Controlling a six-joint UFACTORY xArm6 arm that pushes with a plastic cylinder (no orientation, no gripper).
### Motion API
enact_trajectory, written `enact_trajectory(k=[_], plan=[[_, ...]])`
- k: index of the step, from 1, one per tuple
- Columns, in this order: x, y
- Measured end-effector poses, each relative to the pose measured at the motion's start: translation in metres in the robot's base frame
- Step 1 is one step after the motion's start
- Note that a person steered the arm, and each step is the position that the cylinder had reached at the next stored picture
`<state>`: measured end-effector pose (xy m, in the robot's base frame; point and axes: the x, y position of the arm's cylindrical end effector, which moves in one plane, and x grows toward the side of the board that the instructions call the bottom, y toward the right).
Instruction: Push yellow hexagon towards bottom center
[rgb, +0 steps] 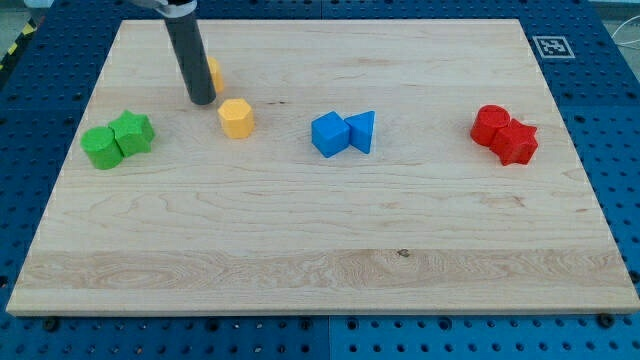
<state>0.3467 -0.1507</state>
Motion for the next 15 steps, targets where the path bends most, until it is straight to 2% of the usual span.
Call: enact_trajectory(k=[2,6,8,10,12,13,15], plan=[[0.016,0.023],[0.146,0.069],[0.146,0.050],[0.096,0.031],[0.060,0.046],[0.062,0.061],[0.103,0.086]])
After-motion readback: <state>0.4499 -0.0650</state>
